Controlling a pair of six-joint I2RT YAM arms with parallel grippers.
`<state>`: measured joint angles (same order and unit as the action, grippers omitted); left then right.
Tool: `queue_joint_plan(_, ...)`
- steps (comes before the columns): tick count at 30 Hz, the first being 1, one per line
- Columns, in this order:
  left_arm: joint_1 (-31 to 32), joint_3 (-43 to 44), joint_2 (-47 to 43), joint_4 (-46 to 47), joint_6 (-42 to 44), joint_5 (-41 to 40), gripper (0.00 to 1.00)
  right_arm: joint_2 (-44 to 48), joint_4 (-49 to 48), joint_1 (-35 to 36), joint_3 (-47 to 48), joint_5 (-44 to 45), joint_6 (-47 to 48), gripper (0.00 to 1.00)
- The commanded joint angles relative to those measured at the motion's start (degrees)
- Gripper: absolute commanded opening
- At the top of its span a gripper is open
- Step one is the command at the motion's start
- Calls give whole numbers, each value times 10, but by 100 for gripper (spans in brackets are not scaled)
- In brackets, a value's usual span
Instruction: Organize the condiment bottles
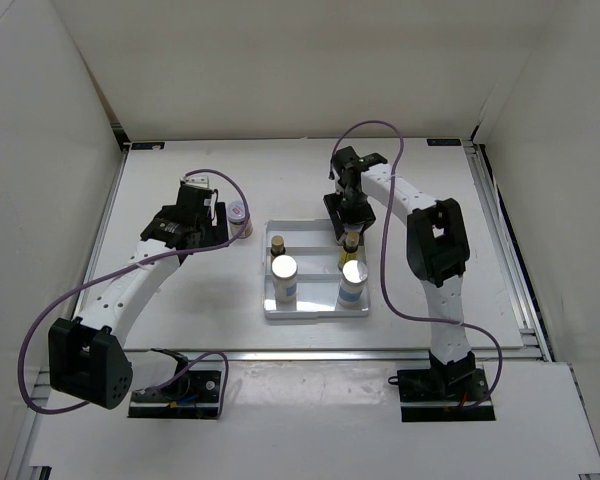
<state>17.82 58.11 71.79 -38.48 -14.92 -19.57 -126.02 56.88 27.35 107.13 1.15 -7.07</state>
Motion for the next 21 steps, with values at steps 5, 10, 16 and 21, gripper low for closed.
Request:
queue_joint_plan(5,-2,6,-2,9,4,14,100,17,4,-4,31,-3,8,54)
queue_joint_plan(10,-2,6,4,9,4,14,100,28,16,-4,56,8,-2,73)
queue_joint_plan(16,-2,6,4,9,4,14,100,64,23,-4,97,29,-14,82)
queue_joint_plan(21,-2,6,4,9,-2,8,100,117,23,2,112,76,-33,93)
